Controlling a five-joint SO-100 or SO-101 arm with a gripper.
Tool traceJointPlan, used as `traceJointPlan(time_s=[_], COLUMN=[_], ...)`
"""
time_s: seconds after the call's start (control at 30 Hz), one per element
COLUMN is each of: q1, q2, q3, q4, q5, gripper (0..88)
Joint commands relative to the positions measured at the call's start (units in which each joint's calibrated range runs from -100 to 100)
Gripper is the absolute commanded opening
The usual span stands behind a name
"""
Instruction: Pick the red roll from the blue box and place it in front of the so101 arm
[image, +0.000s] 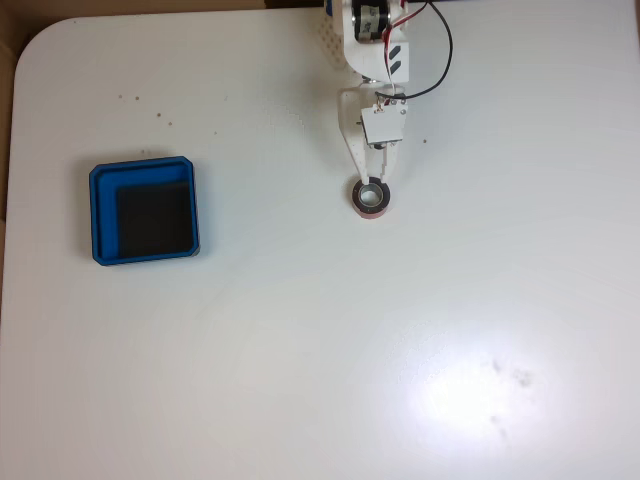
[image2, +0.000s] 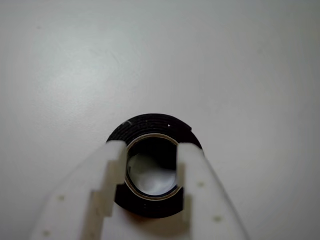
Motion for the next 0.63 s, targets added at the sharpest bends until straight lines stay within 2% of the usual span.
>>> traceJointPlan(time_s=[0.0, 0.6], q1=[0.4, 0.3], q2=[-2.8, -2.9], q3=[0.9, 0.9], q4=[-0.6, -0.6], q5=[0.1, 0.0], gripper=[2.7, 2.2])
